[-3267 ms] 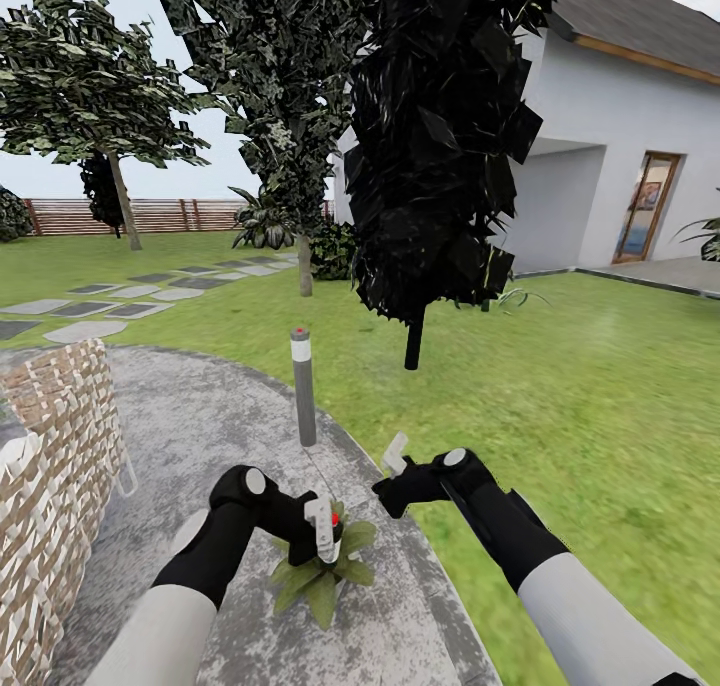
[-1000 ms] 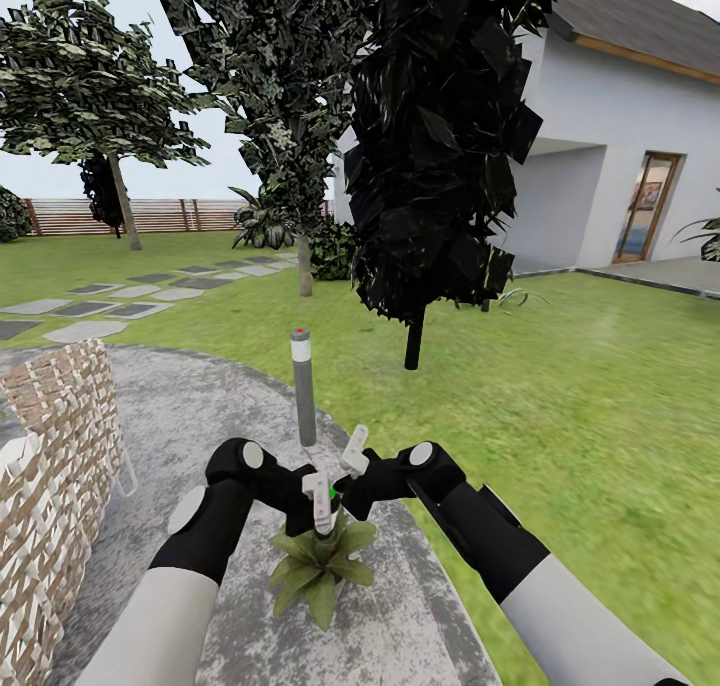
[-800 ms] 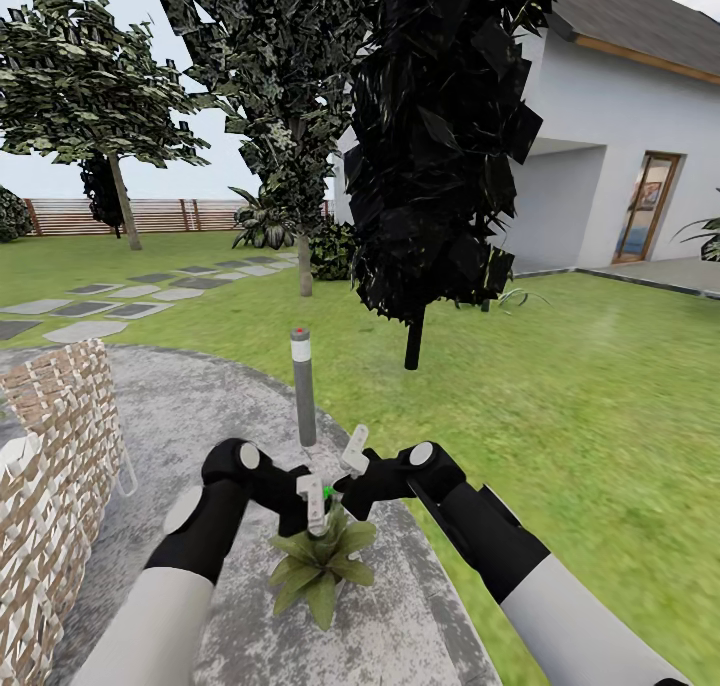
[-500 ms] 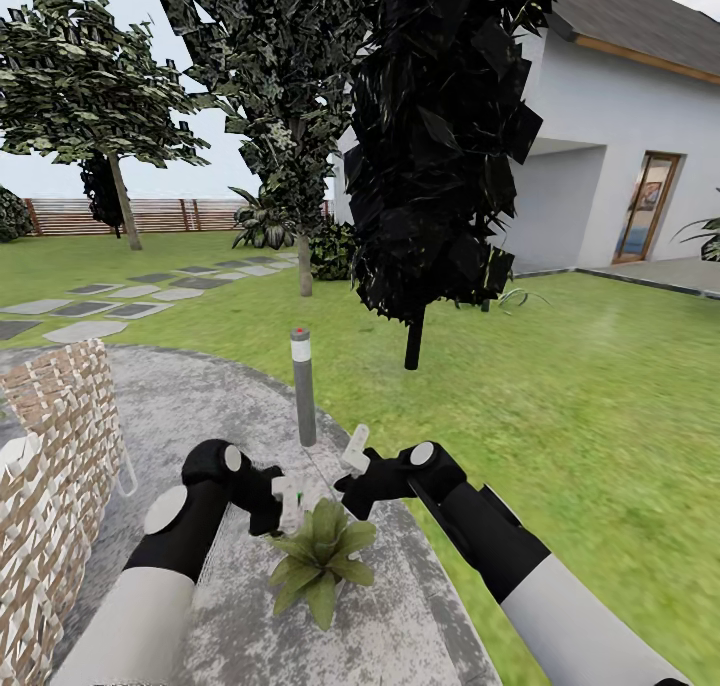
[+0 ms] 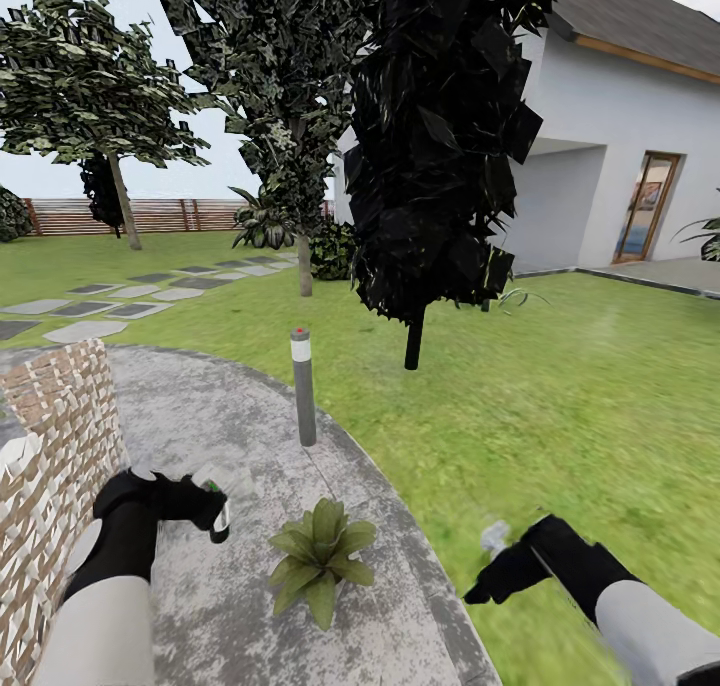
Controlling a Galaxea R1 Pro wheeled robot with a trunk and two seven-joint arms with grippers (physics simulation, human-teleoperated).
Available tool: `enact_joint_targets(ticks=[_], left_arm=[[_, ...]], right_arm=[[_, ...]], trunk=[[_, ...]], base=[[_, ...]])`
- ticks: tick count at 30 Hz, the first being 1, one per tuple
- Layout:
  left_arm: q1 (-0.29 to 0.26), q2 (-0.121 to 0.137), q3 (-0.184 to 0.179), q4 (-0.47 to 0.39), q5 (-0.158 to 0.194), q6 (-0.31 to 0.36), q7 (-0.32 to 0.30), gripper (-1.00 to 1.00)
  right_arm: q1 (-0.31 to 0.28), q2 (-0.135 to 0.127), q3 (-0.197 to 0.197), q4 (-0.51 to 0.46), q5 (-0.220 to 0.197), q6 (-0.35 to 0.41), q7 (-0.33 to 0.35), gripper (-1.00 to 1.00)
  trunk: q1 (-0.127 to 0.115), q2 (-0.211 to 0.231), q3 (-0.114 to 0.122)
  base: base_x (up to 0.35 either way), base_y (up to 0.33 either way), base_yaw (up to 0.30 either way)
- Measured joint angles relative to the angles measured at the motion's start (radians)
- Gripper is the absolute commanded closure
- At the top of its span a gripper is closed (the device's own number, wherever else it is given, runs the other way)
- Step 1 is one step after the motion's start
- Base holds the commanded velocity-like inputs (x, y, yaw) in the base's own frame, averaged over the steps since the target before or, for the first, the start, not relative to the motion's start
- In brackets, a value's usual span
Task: Pick up the pesticide atomizer in the garden and spray insectifuge to fully cover both potted plants in the garden.
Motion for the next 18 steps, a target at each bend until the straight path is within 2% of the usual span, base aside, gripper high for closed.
enact_joint_targets(ticks=[1,2,3,5,7,9,10,13,14,15,16,17,18], left_arm=[[0.000,0.000,0.028,0.001,0.001,0.002,0.000,1.00],[0.000,0.000,0.040,0.001,0.002,0.003,0.000,1.00],[0.000,0.000,0.053,0.001,0.005,0.004,0.002,1.00],[0.000,-0.003,0.086,0.001,0.030,0.010,0.009,1.00],[0.000,-0.007,0.096,0.002,0.043,0.036,0.011,1.00],[0.000,-0.017,0.101,0.003,0.050,0.097,0.013,1.00],[0.000,-0.020,0.102,0.006,0.052,0.132,0.014,1.00],[0.000,-0.023,0.101,0.049,0.053,0.167,0.039,1.00],[0.000,-0.026,0.100,0.078,0.055,0.173,0.079,1.00],[0.000,-0.035,0.098,0.130,0.057,0.180,0.178,1.00],[0.000,-0.040,0.097,0.168,0.065,0.185,0.263,1.00],[0.000,-0.045,0.096,0.217,0.086,0.190,0.377,1.00],[0.000,-0.047,0.096,0.247,0.112,0.192,0.436,1.00]], right_arm=[[0.000,-0.040,-0.063,0.084,-0.003,-0.069,-0.001,-1.00],[0.000,-0.074,-0.094,0.127,-0.003,-0.117,-0.002,-1.00],[0.000,-0.098,-0.128,0.165,-0.001,-0.161,-0.001,-1.00],[0.000,-0.153,-0.226,0.282,0.008,-0.236,-0.006,-1.00],[0.000,-0.175,-0.272,0.340,0.000,-0.252,-0.060,-1.00],[0.000,-0.185,-0.322,0.370,-0.007,-0.260,-0.225,-1.00],[0.000,-0.187,-0.352,0.376,-0.010,-0.270,-0.359,-1.00],[0.000,-0.180,-0.395,0.382,-0.013,-0.352,-0.582,-1.00],[0.000,-0.179,-0.401,0.383,-0.013,-0.396,-0.624,-1.00],[0.000,-0.178,-0.407,0.384,-0.013,-0.454,-0.657,-1.00],[0.000,-0.178,-0.409,0.385,-0.012,-0.480,-0.669,-1.00],[0.000,-0.178,-0.411,0.386,-0.012,-0.502,-0.678,-1.00],[0.000,-0.178,-0.412,0.386,-0.012,-0.510,-0.682,-1.00]], trunk=[[0.000,0.000,0.000],[0.000,0.000,0.000],[0.000,0.000,0.000],[0.000,0.000,0.000],[0.000,0.000,0.000],[0.000,0.000,0.000],[0.000,0.000,0.000],[0.000,0.000,0.000],[0.000,0.000,0.000],[0.000,0.000,0.000],[0.000,0.000,0.000],[0.000,0.000,0.000],[0.000,0.000,0.000]], base=[[0.000,0.000,0.000],[0.000,0.000,0.000],[0.000,0.000,0.000],[0.000,0.000,0.000],[0.000,0.000,0.000],[0.000,0.000,0.000],[0.000,0.000,0.000],[0.000,0.000,0.000],[0.000,0.000,0.000],[0.000,0.000,0.000],[0.000,0.000,0.000],[0.000,0.000,0.000],[0.000,0.000,0.000]])
